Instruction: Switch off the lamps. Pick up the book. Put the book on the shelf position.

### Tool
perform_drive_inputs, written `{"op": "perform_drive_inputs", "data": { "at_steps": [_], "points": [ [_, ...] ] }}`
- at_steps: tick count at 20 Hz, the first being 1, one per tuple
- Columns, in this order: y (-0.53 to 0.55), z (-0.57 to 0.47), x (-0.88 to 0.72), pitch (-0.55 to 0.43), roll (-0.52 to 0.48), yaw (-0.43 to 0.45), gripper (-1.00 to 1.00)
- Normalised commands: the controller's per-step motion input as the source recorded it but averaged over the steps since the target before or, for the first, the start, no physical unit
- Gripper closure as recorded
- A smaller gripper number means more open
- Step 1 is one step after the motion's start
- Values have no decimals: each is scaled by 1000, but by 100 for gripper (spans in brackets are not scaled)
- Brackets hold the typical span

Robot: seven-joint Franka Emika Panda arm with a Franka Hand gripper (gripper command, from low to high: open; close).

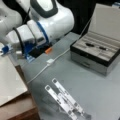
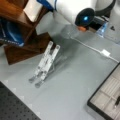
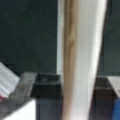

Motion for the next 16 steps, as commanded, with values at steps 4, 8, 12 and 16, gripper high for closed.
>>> {"op": "perform_drive_inputs", "data": {
  "at_steps": [4, 8, 12, 16],
  "points": [
    [7, -108, 328, -66, 82, -348, -100],
    [20, -134, 338, -98, 88, -359, -100],
    [46, -125, 357, -101, 89, -374, -100],
    [119, -85, 376, -83, 92, -376, -100]
  ]
}}
